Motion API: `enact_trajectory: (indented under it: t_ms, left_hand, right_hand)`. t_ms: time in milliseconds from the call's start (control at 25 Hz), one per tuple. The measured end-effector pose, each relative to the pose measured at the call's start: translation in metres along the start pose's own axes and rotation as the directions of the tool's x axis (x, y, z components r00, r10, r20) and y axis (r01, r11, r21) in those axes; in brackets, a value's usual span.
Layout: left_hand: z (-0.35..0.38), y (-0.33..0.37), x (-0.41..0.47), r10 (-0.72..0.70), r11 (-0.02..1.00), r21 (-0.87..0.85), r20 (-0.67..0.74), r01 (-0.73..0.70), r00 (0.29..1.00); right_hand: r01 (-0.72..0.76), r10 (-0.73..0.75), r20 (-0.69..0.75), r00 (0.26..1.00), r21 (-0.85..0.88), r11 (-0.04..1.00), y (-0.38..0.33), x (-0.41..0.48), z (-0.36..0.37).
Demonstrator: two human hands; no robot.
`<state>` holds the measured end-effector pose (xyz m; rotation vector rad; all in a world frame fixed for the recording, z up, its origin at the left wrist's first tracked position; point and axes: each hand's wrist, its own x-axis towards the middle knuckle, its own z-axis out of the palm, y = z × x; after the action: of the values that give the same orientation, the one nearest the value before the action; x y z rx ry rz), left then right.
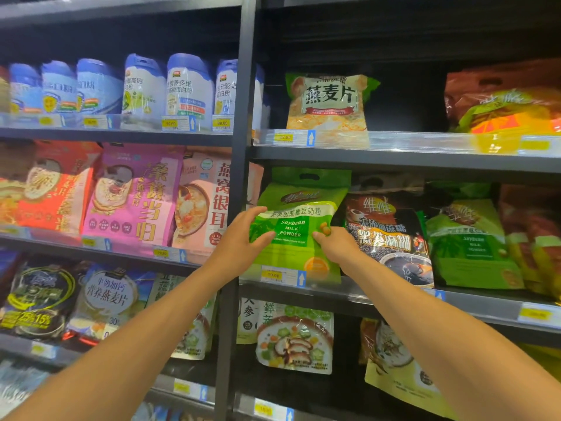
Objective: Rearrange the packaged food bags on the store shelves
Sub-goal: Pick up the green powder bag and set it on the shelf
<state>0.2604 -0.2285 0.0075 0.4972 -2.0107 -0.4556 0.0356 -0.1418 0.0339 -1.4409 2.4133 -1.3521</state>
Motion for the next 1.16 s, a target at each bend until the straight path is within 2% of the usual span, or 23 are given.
enact_trajectory:
  t_ms: [160,360,480,600,760,920,1000,1160]
  left_hand:
    - [-0.01,0.003,-0.011,-0.005,1.0,-0.005,-0.139,0.004,0.99]
    - [-0.028,-0.005,-0.013,-0.243,0.968,-0.096,-0.155,0.23,0.958]
    - [-0.03,0.005,-0.014,-0.417,0.868,-0.311,-0.031,0.388,0.908]
    - [-0.029,0.024,-0.015,-0.522,0.635,-0.539,0.228,0.553,0.822]
    - [-0.024,0.038,-0.02,-0.438,0.48,-0.579,0.492,0.659,0.752]
    - [-0.012,0.053,-0.028,-0.289,0.314,-0.629,0.65,0.711,0.703]
    - [0.0,0.062,-0.042,-0.232,0.24,-0.656,0.677,0.716,0.698]
    - [0.04,0.071,-0.082,-0.334,0.176,-0.737,0.579,0.653,0.744]
  right_hand:
    - [0.011,-0.005,-0.102,0.995,0.056,0.998,-0.021,0.005,-0.011]
    - [0.007,0.016,-0.126,0.992,0.178,0.984,-0.037,0.011,-0.059]
    - [-0.022,0.046,-0.075,0.996,0.285,0.958,-0.042,-0.005,-0.085]
    - [-0.083,0.083,0.013,0.996,0.345,0.935,-0.046,-0.035,-0.11]
    - [-0.127,0.108,0.074,0.991,0.344,0.93,-0.05,-0.086,-0.132]
    - [-0.104,0.091,0.052,0.994,0.389,0.915,-0.032,-0.134,-0.132]
    - [-0.066,0.067,0.011,0.998,0.395,0.916,-0.011,-0.159,-0.124]
    - [0.005,0.027,-0.092,0.995,0.333,0.943,0.034,-0.206,-0.108]
